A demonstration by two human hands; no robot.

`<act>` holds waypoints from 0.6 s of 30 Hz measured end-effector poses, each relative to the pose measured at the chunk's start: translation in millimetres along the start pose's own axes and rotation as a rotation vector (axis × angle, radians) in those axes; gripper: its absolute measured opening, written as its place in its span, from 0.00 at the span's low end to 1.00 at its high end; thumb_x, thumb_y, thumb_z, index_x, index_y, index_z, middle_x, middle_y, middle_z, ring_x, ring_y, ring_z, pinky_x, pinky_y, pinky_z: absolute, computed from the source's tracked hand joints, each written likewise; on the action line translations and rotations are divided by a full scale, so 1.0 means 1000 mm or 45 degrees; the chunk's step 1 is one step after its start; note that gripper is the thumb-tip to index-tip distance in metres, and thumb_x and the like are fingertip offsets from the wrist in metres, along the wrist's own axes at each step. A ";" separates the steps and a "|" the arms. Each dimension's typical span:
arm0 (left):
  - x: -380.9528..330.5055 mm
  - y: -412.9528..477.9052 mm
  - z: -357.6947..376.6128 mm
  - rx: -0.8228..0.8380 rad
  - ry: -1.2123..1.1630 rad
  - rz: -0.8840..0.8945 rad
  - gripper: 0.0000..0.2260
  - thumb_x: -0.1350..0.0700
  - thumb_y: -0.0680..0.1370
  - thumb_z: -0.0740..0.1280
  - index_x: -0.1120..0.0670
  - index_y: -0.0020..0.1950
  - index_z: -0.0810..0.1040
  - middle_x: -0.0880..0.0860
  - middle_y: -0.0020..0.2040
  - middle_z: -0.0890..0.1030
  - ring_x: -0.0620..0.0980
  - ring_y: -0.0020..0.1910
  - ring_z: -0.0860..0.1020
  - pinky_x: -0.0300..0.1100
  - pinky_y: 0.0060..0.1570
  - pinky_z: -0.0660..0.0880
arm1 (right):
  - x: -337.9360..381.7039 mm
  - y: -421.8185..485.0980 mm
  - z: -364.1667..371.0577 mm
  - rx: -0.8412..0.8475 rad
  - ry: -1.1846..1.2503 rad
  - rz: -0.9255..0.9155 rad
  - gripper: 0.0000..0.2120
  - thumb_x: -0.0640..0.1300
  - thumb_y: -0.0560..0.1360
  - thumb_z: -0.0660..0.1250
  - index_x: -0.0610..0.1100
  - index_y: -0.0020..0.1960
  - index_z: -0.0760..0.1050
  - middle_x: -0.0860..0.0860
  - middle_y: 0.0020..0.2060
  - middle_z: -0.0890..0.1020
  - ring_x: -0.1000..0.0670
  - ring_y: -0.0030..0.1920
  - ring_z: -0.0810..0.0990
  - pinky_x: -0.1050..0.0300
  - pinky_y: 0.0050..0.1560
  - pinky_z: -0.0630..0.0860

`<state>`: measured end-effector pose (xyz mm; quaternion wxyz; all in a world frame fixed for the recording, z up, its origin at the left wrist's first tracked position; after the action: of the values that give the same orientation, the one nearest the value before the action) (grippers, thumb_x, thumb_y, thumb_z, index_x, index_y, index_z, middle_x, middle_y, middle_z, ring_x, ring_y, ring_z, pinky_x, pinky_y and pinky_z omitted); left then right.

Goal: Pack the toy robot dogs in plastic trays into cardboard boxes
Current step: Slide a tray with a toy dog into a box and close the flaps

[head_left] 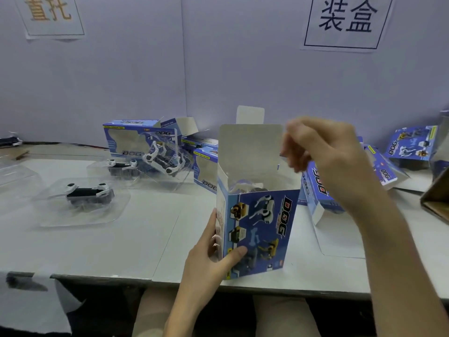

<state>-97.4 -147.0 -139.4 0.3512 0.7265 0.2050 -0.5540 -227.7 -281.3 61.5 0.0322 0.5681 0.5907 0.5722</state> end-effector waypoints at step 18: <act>-0.044 0.005 -0.005 -0.460 0.026 0.469 0.28 0.44 0.75 0.70 0.40 0.74 0.66 0.36 0.72 0.70 0.39 0.71 0.68 0.35 0.63 0.71 | -0.050 0.041 0.051 0.989 -0.836 0.417 0.16 0.46 0.82 0.58 0.46 0.37 0.73 0.49 0.32 0.74 0.52 0.33 0.70 0.58 0.35 0.65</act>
<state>-104.2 -142.9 -95.1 0.5682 0.6825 0.1684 -0.4278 -148.8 -296.7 42.8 -0.0869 0.7720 0.6215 0.1009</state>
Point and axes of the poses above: each hand's wrist, its own y-axis towards the middle knuckle, its own z-axis out of the palm, x = y × z, the point moved 1 cm from there along y, towards the middle knuckle
